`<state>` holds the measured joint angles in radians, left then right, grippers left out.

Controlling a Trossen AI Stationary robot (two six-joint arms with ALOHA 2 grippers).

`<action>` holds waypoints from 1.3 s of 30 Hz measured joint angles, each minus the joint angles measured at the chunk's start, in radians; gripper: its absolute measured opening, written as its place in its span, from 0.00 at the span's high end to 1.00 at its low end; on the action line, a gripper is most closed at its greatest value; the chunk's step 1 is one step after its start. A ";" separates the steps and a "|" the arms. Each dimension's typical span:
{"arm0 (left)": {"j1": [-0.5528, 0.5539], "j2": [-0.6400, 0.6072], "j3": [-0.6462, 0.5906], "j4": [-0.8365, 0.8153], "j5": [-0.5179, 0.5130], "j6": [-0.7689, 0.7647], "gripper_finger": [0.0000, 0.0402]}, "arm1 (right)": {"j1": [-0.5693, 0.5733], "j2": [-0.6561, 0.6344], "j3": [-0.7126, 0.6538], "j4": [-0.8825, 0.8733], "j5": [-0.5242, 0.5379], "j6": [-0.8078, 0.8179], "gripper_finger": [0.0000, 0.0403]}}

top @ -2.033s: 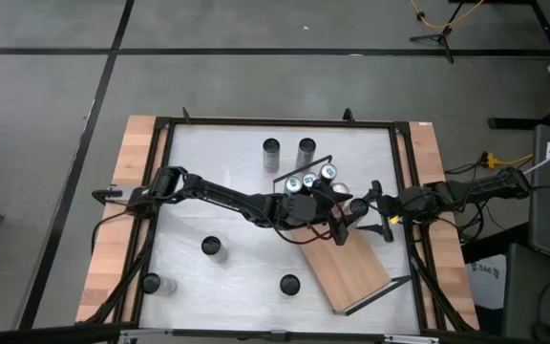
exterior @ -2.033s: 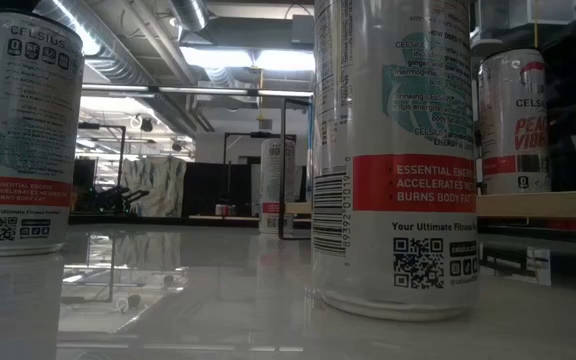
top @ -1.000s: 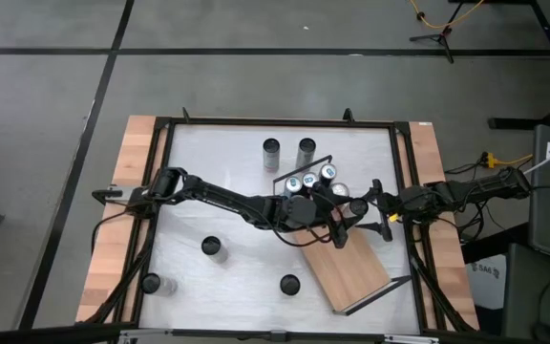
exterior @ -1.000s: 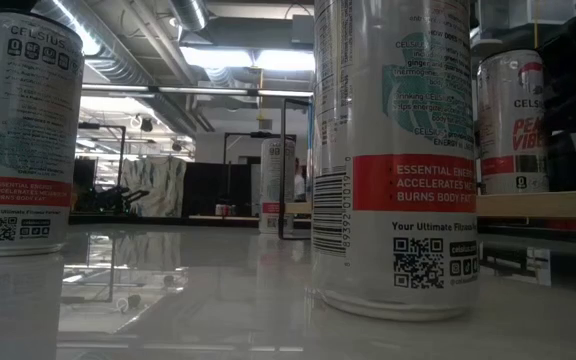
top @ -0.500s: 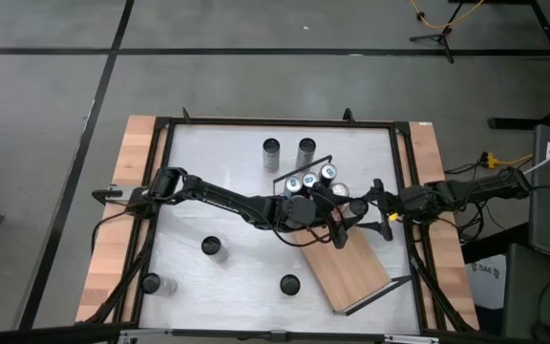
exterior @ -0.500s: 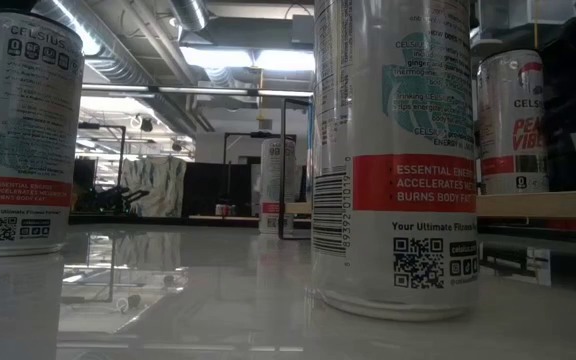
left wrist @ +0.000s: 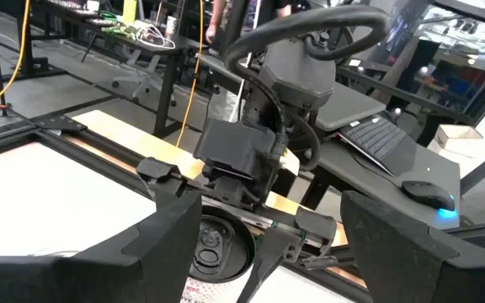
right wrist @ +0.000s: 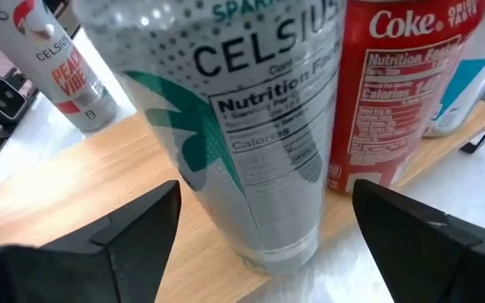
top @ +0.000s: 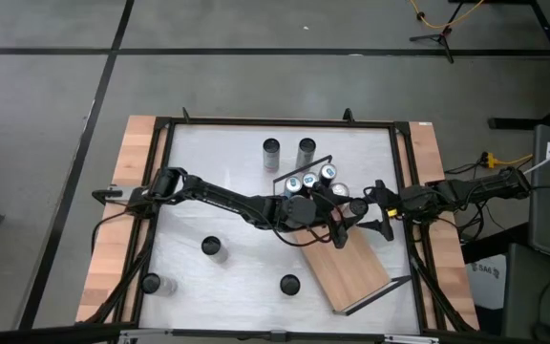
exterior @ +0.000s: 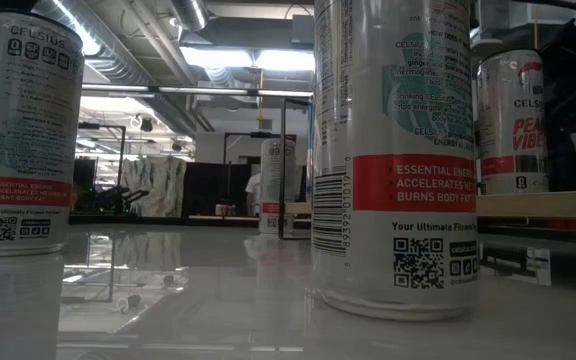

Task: Place canned beverage on shelf
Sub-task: Put the white pink soda can on the shelf, then put the white pink soda can on the shelf aligned with the other white pink soda can

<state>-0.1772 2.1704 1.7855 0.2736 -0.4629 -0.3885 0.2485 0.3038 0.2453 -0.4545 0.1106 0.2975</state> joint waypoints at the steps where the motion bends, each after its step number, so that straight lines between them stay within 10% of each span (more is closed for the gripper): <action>1: 0.000 0.000 0.000 -0.002 0.000 0.000 0.31 | 0.000 0.000 0.000 0.000 -0.005 0.010 0.15; 39: 0.000 0.000 0.001 -0.004 -0.001 0.033 0.31 | 0.000 0.093 0.001 0.003 -0.130 0.125 0.15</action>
<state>-0.1772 2.1700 1.7866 0.2699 -0.4637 -0.3557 0.2488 0.3964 0.2459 -0.4519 -0.0193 0.4229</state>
